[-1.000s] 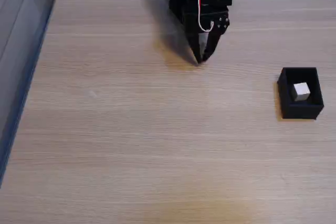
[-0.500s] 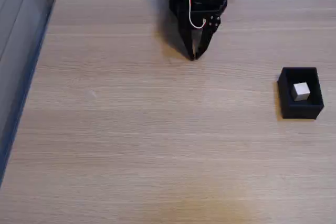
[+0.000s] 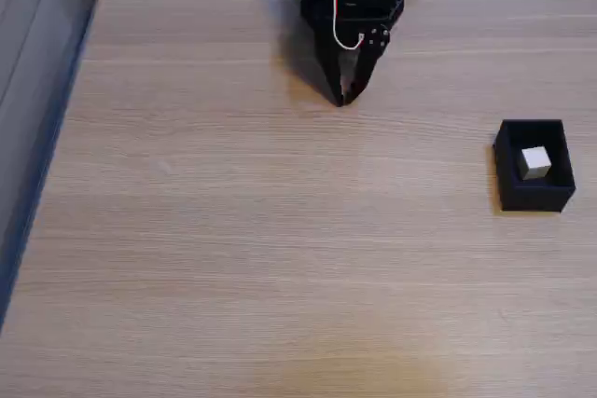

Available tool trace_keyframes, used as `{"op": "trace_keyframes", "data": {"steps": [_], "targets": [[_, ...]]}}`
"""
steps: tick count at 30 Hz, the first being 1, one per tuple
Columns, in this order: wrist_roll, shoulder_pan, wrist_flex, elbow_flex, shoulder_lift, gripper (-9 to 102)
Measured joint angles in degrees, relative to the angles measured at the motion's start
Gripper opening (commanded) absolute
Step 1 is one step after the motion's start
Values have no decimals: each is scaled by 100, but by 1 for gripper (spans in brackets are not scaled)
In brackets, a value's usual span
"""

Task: Pick a white block and place it in the black box.

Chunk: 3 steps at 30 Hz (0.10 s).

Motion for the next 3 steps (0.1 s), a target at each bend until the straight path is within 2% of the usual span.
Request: {"op": "trace_keyframes", "data": {"steps": [3], "targets": [[0, 18, 0, 0, 0, 0]]}}
